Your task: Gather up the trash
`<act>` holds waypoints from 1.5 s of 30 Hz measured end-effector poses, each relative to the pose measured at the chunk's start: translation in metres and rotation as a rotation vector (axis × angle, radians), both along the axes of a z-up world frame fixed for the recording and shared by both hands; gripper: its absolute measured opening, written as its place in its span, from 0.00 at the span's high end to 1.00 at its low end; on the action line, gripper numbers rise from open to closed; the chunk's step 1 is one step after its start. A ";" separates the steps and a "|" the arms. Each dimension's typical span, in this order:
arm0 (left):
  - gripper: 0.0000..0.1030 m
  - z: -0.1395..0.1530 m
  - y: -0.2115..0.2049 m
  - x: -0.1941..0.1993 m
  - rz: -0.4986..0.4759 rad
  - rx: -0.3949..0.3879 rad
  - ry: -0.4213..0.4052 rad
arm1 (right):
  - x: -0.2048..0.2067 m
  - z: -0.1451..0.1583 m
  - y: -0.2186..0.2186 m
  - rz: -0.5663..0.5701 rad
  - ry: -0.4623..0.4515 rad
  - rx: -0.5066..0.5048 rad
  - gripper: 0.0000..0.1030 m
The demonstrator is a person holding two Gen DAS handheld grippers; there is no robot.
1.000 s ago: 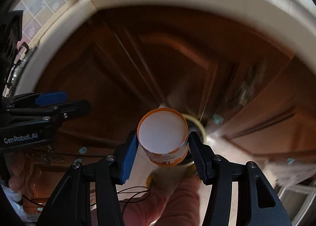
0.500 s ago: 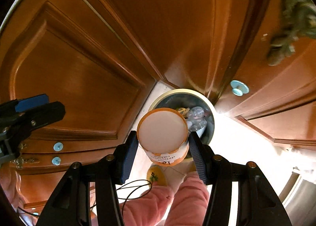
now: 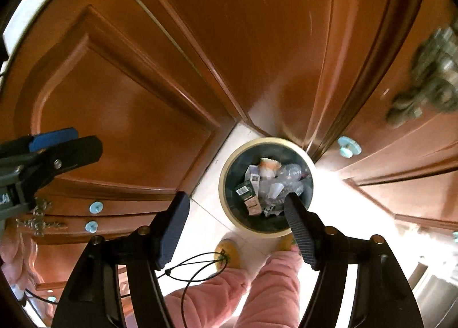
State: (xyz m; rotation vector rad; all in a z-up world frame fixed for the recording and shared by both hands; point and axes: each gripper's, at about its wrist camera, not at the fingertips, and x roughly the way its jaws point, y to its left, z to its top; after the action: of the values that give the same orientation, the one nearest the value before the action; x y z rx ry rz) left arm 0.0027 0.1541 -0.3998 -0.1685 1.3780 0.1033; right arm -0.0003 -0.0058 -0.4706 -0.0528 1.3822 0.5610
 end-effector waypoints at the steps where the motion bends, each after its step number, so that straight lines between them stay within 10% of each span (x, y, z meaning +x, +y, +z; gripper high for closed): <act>1: 0.35 0.008 -0.002 0.000 -0.005 -0.002 -0.005 | -0.001 0.009 -0.001 0.002 -0.007 -0.004 0.32; 21: 0.35 0.226 -0.038 -0.005 -0.205 -0.002 -0.245 | -0.027 0.268 -0.060 -0.275 -0.199 0.034 0.32; 45: 0.35 0.407 -0.078 0.032 -0.235 0.037 -0.574 | -0.003 0.528 -0.093 -0.429 -0.514 0.097 0.24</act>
State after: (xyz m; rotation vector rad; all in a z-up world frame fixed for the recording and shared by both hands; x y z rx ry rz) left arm 0.0349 0.0765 0.0068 -0.0004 0.8141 -0.1106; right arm -0.0038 -0.0986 0.0577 0.1656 0.8280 0.2279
